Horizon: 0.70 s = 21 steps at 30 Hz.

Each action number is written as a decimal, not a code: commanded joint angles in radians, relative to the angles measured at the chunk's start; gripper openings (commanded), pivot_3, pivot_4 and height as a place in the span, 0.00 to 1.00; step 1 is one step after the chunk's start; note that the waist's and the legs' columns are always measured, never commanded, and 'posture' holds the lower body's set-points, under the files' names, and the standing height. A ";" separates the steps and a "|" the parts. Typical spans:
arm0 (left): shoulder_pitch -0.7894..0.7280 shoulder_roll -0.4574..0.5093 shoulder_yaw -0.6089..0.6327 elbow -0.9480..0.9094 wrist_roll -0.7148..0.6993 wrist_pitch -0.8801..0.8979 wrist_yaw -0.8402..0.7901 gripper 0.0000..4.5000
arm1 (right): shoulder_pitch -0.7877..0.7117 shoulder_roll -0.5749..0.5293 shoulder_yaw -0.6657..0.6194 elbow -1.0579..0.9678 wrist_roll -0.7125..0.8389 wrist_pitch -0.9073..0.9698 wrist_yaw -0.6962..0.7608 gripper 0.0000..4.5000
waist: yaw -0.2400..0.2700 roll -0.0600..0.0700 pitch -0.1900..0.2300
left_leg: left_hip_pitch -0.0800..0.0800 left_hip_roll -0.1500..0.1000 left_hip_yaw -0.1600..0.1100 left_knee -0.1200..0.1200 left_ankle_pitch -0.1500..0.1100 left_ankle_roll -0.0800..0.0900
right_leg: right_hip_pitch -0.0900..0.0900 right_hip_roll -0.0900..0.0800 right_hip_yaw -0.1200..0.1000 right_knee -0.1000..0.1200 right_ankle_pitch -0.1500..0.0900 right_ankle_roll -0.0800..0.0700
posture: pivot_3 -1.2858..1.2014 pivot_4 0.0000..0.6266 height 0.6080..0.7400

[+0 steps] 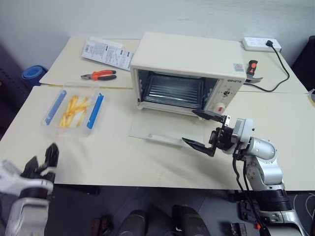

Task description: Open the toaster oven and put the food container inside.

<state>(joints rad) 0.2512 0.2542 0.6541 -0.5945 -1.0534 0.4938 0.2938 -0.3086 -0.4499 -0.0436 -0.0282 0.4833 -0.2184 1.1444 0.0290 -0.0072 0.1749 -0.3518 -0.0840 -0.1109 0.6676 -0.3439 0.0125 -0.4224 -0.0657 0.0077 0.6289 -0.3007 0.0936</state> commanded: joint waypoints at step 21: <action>-0.527 0.153 -0.045 0.328 -0.263 0.178 0.794 0.80 | 0.034 0.018 0.007 -0.016 0.001 -0.019 -0.013 1.00 | -0.006 -0.001 -0.001 | 0.000 0.003 0.007 0.000 0.001 -0.004 | -0.007 0.005 0.006 0.008 0.000 -0.002 | 0.52 0.24 1.00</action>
<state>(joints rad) -0.2716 0.3815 0.5874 -0.2614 -1.3168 0.6677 1.0783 -0.2797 -0.4348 -0.0404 -0.0329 0.4744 -0.2183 1.1261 0.0234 -0.0086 0.1739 -0.3516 -0.0808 -0.1036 0.6680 -0.3424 0.0081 -0.4295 -0.0609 0.0136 0.6371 -0.3004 0.0917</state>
